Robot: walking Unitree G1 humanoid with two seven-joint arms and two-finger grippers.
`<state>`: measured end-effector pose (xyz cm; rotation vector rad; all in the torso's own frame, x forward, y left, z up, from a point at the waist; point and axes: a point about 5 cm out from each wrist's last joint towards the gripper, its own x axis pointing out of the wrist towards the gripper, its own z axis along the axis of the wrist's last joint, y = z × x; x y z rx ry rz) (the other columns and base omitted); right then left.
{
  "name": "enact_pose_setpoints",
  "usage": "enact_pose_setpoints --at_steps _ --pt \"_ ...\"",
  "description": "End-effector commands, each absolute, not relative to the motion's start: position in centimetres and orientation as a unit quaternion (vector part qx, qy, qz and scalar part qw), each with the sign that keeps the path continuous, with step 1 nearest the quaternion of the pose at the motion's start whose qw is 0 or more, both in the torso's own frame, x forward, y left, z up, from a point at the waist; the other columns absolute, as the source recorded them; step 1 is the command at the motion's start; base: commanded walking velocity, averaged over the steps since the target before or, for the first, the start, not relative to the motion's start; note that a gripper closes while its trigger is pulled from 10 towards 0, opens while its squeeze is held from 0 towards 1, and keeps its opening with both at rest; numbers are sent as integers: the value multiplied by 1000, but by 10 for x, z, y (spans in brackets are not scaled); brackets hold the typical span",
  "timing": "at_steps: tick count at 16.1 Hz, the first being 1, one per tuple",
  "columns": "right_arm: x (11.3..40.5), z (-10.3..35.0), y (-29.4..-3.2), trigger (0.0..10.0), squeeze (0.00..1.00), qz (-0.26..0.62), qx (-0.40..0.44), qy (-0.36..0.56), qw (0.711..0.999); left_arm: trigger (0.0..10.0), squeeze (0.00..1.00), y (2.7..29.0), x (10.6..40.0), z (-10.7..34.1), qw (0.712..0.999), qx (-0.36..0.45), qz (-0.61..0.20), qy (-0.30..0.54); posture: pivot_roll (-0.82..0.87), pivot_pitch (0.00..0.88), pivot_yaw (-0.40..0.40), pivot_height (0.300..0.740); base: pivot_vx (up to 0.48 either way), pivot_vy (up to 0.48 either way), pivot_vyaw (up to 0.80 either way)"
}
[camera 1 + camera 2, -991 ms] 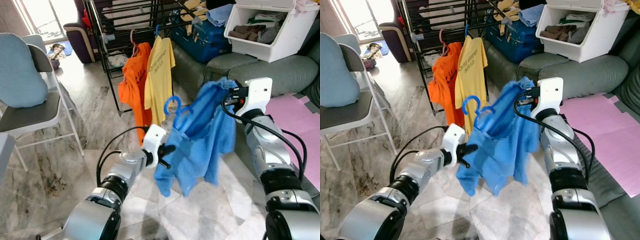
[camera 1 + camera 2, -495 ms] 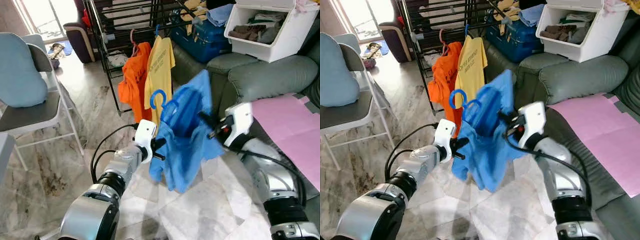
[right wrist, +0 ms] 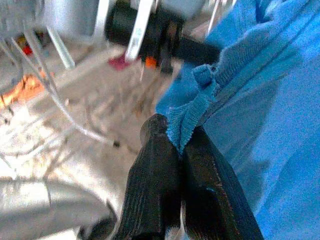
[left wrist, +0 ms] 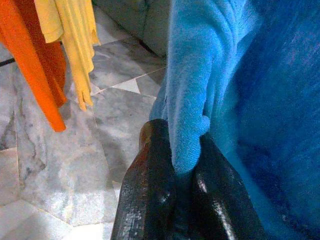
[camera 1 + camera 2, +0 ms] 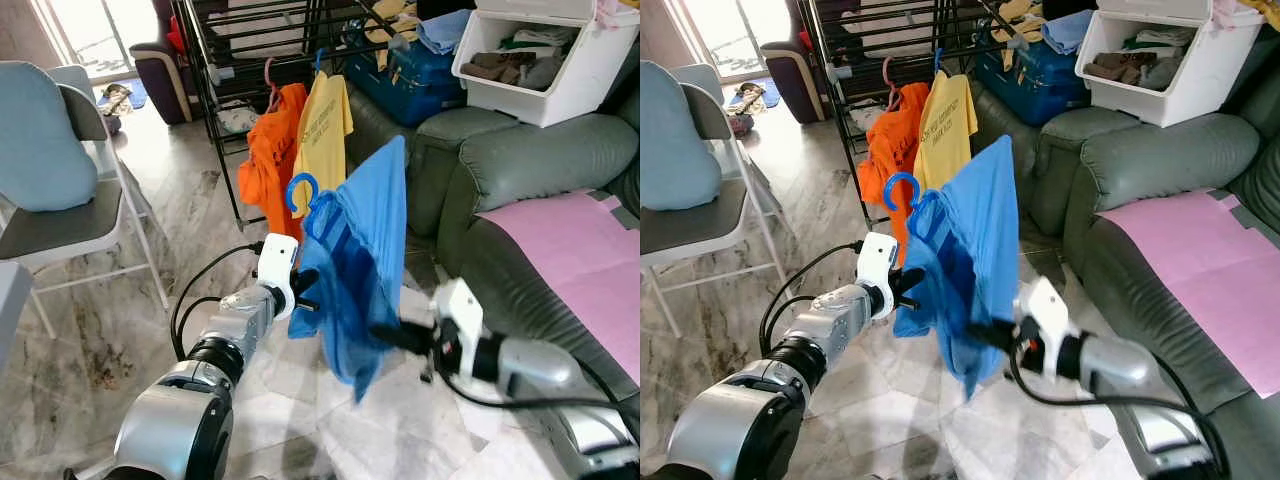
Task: Hang hanger
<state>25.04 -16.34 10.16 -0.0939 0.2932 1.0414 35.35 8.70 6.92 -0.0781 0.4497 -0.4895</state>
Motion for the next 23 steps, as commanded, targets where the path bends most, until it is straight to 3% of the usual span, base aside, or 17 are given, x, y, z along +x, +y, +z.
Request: enact_pose_setpoints --at_steps 1,2,3,4,6,10,13,16,18,22,23 --pt "246 99 -162 0 0 508 -71 151 845 0 0 92 365 87 955 -47 -221 192 -220 0 45 740 0 0 0" --pt "253 94 -171 10000 0 468 -124 154 862 0 0 93 367 90 956 -35 -227 181 -222 0 47 740 0 0 0" --pt "259 92 -175 10000 0 440 -152 152 872 0 0 92 367 92 957 -26 -232 175 -223 0 47 740 0 0 0" --pt "279 93 -192 10000 1000 342 -198 135 908 0 0 92 370 99 956 18 -252 151 -224 0 47 740 0 0 0" --pt "287 101 -197 10000 1000 306 -198 107 925 0 0 98 372 104 955 53 -260 135 -216 0 48 740 0 0 0" --pt "289 96 -193 10000 1000 305 -235 99 918 0 0 119 375 109 961 90 -236 116 -204 0 51 740 0 0 0" --pt "293 107 -186 10000 1000 316 -220 53 921 0 0 125 372 111 949 136 -267 97 -194 0 63 740 0 0 0" --pt "292 119 -186 10000 1000 353 -236 26 905 0 0 132 360 103 912 203 -344 95 -187 0 67 740 0 0 0" --pt "292 130 -190 10000 1000 391 -258 22 883 0 0 157 342 87 853 304 -406 124 -163 0 77 740 0 0 0" --pt "291 137 -181 10000 1000 432 -271 12 860 0 0 175 317 62 822 337 -435 147 -160 0 75 740 0 0 0" --pt "288 136 -178 10000 1000 465 -277 24 841 0 0 176 315 63 808 352 -451 141 -159 0 74 740 0 0 0"
